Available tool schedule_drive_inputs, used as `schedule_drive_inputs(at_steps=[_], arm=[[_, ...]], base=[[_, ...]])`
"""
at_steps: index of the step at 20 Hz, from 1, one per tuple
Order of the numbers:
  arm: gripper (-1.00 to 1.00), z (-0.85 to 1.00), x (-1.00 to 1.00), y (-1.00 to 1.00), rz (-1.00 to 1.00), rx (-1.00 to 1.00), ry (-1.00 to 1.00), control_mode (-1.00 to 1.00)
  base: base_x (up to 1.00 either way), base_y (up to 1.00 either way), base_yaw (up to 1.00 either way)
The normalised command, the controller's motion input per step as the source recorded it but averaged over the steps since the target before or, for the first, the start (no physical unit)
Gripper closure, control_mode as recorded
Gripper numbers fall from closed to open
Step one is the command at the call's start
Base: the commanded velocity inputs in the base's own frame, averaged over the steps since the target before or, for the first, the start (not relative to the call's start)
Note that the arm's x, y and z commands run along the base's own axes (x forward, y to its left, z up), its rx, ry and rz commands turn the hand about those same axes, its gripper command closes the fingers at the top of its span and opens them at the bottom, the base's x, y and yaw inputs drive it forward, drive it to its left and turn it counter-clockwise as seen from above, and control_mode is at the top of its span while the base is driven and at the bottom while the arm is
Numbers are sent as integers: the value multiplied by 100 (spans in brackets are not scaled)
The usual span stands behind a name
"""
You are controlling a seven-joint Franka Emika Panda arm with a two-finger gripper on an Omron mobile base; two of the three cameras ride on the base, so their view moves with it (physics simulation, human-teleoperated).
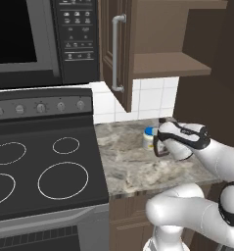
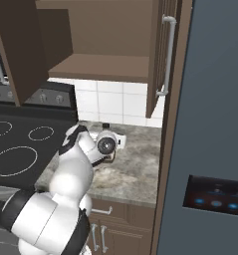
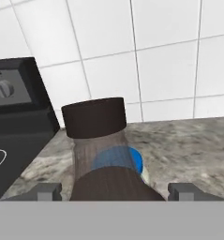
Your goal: Take 2 condiments from the cabinet and move them on the counter near the stove.Make sure the condiments are lined up with each other, next to each other.
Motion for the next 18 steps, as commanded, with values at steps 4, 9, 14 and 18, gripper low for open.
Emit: schedule_drive_inputs(at_steps=[4, 9, 14, 18], arm=[[100, -40, 23, 0, 9, 4, 2, -100], [100, -27, 11, 0, 11, 9, 0, -100], [100, -19, 13, 0, 9, 12, -10, -100], [100, -15, 20, 0, 2, 3, -13, -100]], base=[[0, 0, 0], [0, 0, 0], [0, 0, 0], [0, 0, 0]])
